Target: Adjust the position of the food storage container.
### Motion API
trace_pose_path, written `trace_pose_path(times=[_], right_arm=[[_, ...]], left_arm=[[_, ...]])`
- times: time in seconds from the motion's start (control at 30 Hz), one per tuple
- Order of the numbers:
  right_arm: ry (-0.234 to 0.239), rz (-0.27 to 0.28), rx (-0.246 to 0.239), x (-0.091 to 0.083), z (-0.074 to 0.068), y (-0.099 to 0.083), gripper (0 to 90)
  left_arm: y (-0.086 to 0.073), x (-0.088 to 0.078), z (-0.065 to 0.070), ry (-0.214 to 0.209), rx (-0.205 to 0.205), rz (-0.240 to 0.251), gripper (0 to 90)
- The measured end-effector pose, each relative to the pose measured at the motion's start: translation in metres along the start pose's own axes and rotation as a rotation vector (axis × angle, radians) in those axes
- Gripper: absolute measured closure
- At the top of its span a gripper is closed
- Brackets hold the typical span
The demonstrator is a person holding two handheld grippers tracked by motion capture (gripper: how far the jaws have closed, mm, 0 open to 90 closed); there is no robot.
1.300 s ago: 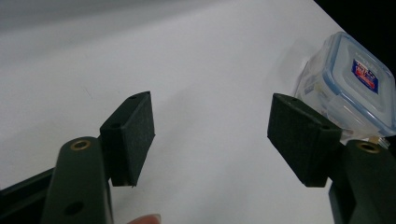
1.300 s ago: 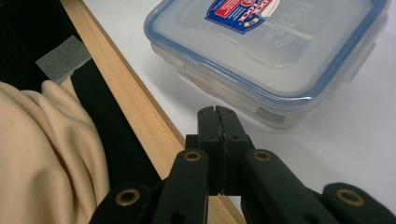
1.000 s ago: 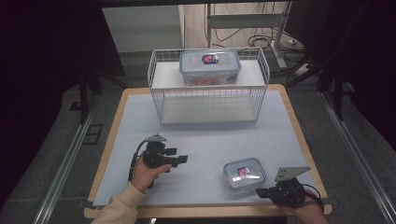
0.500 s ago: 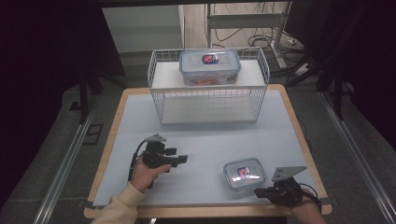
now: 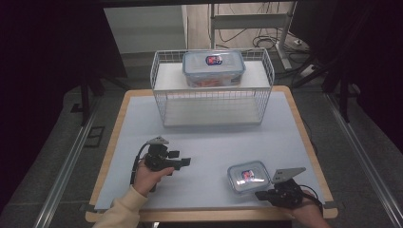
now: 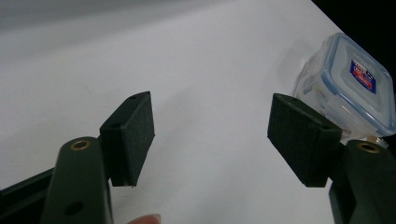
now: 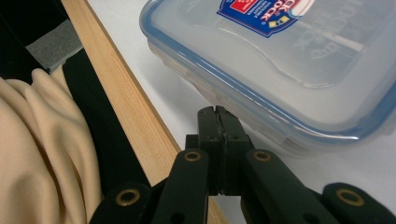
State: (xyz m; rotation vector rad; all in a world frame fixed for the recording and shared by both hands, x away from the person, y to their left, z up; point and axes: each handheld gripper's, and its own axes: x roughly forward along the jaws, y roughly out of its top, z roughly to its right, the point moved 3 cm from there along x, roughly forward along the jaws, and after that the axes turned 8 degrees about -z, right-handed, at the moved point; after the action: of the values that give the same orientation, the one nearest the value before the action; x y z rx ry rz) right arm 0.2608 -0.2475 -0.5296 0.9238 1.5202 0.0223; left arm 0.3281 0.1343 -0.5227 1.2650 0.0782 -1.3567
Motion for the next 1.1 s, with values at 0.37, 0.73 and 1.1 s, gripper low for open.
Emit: trace_pose_path(times=[0.37, 0.73, 1.1], right_arm=[[-0.006, -0.003, -0.008, 0.005, 0.000, 0.005, 89.7], [-0.015, 0.007, -0.007, 0.009, 0.002, 0.012, 89.7], [-0.011, 0.026, -0.002, 0.006, 0.001, 0.012, 89.7]], left_arm=[[0.000, 0.001, 0.000, -0.001, -0.003, 0.001, 31.3], [0.000, 0.001, 0.000, -0.002, -0.004, -0.001, 31.3], [0.000, 0.000, 0.000, -0.001, -0.005, 0.004, 31.4]])
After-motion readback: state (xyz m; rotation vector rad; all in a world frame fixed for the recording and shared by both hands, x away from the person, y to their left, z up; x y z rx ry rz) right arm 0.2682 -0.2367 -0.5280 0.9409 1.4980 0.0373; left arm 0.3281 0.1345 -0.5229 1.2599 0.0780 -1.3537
